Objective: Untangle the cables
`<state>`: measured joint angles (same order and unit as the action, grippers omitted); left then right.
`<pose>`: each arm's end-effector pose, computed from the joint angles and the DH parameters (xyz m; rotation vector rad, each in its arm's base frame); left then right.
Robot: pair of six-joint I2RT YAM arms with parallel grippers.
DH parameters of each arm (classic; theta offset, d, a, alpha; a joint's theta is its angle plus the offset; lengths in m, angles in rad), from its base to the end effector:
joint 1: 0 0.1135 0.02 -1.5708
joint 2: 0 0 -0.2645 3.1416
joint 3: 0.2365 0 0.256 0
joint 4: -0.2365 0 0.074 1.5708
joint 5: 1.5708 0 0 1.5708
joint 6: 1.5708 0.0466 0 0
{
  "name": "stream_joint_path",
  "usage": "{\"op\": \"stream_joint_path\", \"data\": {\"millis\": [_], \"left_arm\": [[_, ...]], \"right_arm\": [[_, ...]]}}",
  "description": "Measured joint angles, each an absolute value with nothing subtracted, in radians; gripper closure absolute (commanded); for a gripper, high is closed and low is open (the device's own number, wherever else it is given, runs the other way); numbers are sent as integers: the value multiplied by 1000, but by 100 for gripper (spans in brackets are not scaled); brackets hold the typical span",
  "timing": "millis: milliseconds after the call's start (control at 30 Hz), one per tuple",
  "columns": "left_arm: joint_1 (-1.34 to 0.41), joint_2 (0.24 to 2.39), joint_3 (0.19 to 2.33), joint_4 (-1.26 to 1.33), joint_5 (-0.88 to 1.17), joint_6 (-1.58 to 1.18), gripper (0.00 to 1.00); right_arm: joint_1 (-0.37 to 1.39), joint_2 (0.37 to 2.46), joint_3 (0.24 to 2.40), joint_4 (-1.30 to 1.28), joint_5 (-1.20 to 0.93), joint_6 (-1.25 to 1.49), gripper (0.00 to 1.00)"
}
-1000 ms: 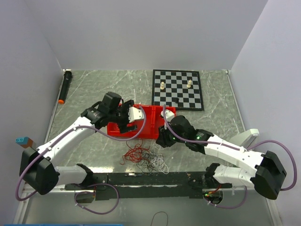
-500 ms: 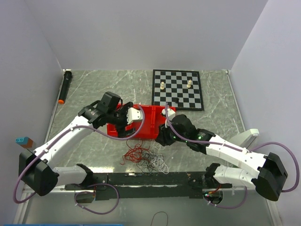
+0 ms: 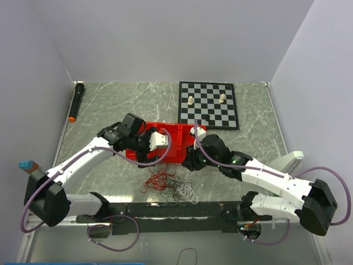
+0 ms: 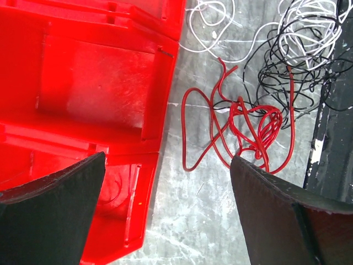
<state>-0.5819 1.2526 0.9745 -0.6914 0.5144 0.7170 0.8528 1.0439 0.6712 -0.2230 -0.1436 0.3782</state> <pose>0.2028 -0.1609 0.2596 1.6404 1.8299 -0.5915 0.1529 0.1852 0.2400 -0.6227 2.2035 0.8349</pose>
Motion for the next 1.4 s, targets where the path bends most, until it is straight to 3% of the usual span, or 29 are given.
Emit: {"op": "stream_joint_path", "data": {"millis": [200,367,600,867,1200,1300,1400], "left_arm": [[-594,1299,962,-676,531,727,3],[-618,1337,936,-670,533,765,15],[-629,1379,918,-627,518,795,43],[-643,1383,910,-603,505,827,98],[-669,1354,968,-691,505,805,99],[-669,1338,1090,-751,524,768,99],[-669,1301,1218,-792,548,744,99]], "right_arm": [[853,1044,659,-210,-148,382,61],[853,1040,646,-190,-151,389,61],[853,1034,646,-171,-167,396,61],[853,1034,646,-167,-174,396,61],[852,1035,646,-134,-186,400,60],[852,1035,646,-115,-200,403,53],[852,1035,646,-102,-218,405,36]]}}
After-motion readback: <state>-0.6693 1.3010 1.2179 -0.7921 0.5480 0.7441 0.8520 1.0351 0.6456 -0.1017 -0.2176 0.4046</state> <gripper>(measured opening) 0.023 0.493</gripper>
